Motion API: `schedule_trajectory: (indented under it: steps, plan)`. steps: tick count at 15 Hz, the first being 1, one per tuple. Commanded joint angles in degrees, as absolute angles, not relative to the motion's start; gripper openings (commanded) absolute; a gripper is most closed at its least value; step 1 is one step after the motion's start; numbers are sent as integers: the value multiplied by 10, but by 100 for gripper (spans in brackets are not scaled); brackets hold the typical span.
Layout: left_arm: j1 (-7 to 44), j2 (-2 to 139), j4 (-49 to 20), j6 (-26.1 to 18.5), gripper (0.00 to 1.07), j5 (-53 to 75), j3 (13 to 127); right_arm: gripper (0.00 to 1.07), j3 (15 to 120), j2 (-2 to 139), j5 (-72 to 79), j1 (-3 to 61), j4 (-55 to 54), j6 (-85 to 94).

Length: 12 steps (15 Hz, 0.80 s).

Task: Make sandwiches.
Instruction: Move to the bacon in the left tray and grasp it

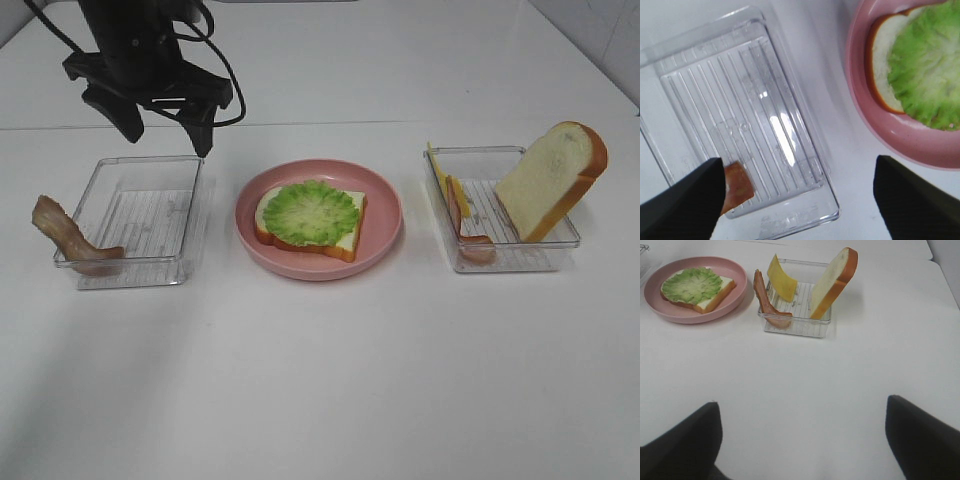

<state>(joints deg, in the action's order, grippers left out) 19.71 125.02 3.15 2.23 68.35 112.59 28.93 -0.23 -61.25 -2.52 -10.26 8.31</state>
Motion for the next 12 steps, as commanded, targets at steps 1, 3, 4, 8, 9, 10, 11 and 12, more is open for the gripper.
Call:
schedule_trajectory:
  steps: [1,3,4,8,9,10,11,12]
  plan:
    - [173,1247,23,30,76,727,1128,79,288,-14,-609,-28,-103,89]
    - [142,1244,-10,34,76,727,1126,79,288,-14,-609,-28,-103,89]
    - [129,1239,-28,34,76,727,1126,79,288,-14,-609,-28,-103,89]
    - [104,1191,11,36,75,727,1070,79,288,-14,-609,-28,-103,89]
    - [97,1178,29,43,75,727,1044,79,288,-14,-609,-28,-103,89]
    - [94,1166,41,47,75,726,1016,79,288,-14,-609,-28,-103,89]
    - [85,1157,40,48,75,726,991,79,288,-14,-609,-28,-104,89]
    - [83,1154,40,48,75,726,983,79,288,-14,-609,-28,-103,89]
